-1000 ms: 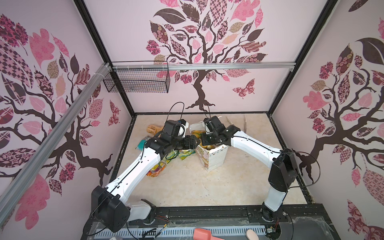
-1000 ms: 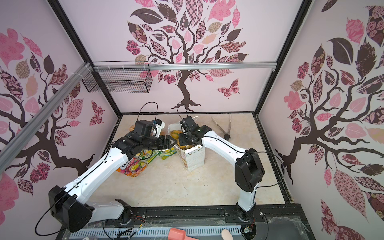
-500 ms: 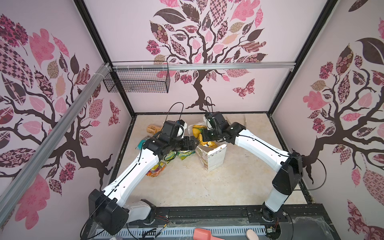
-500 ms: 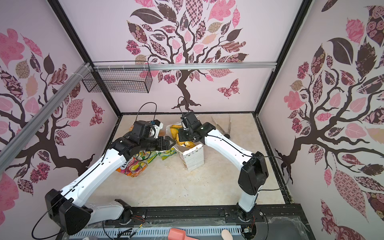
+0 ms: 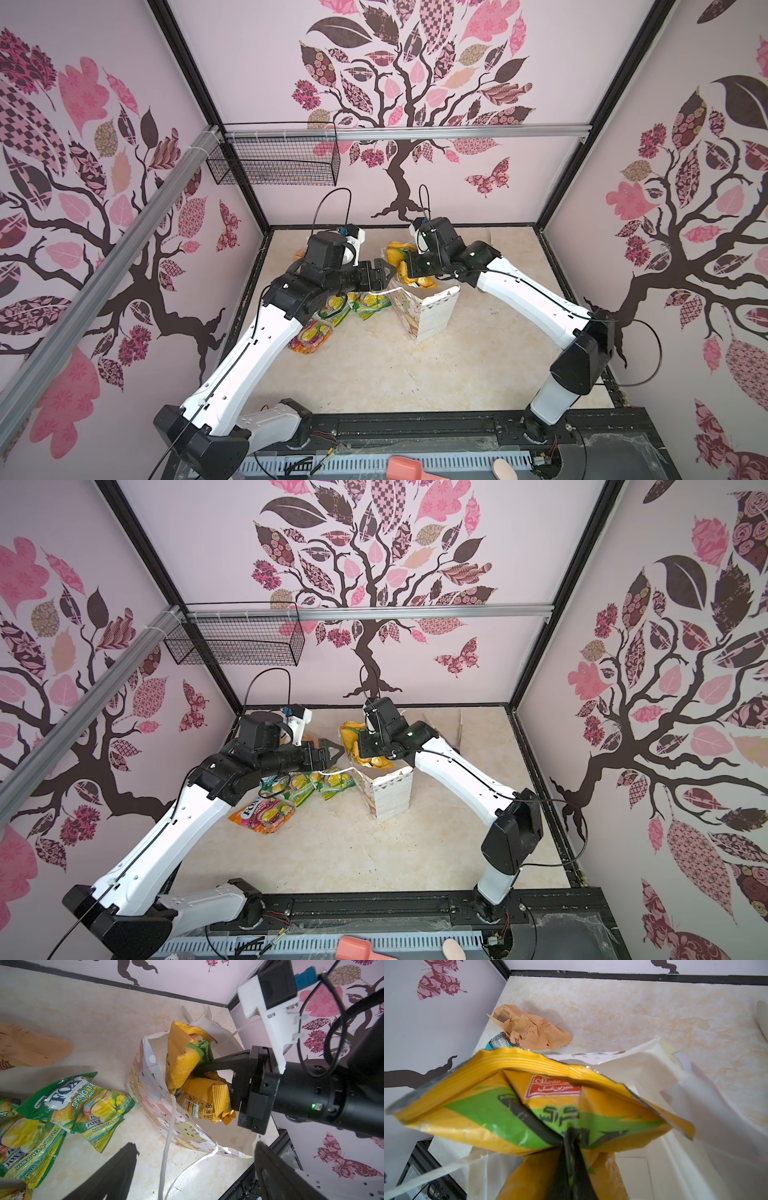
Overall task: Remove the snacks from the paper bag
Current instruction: 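Lift the RAX pack out of the bag with right gripper while left gripper approaches, then grasp the RAX pack with left gripper while right gripper releases it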
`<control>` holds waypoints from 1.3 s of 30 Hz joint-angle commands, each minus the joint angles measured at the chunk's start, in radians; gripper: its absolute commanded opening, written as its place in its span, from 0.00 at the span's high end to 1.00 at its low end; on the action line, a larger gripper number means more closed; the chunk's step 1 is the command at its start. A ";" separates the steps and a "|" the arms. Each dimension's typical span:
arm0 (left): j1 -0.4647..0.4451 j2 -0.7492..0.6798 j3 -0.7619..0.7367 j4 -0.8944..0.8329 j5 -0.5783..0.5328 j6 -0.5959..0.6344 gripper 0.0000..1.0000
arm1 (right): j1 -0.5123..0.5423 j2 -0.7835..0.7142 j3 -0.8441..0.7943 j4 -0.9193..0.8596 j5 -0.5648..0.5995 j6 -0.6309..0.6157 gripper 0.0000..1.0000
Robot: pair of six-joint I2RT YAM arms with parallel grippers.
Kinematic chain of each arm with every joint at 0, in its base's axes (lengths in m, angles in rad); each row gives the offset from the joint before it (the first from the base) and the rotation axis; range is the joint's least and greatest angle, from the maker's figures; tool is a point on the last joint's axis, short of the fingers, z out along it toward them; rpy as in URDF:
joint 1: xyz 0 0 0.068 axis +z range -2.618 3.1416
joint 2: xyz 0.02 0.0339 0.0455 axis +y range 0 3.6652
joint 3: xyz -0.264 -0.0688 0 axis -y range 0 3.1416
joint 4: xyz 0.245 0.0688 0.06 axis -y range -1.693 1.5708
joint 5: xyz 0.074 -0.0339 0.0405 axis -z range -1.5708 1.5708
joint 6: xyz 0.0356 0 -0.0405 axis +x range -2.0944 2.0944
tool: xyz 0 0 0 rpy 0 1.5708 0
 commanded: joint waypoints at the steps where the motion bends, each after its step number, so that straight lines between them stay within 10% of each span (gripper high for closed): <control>1: -0.003 -0.024 0.078 -0.031 -0.023 -0.029 0.10 | -0.005 -0.082 0.049 -0.012 0.021 -0.011 1.00; 20: -0.003 0.038 0.305 -0.013 0.064 -0.228 0.22 | 0.000 -0.288 -0.032 0.155 0.026 -0.107 1.00; 30: -0.004 0.047 0.274 0.174 0.268 -0.271 0.23 | 0.123 -0.267 -0.002 0.131 0.218 -0.278 1.00; 39: -0.004 0.053 0.252 0.114 0.152 -0.245 0.23 | 0.147 -0.275 -0.010 0.163 0.121 -0.283 1.00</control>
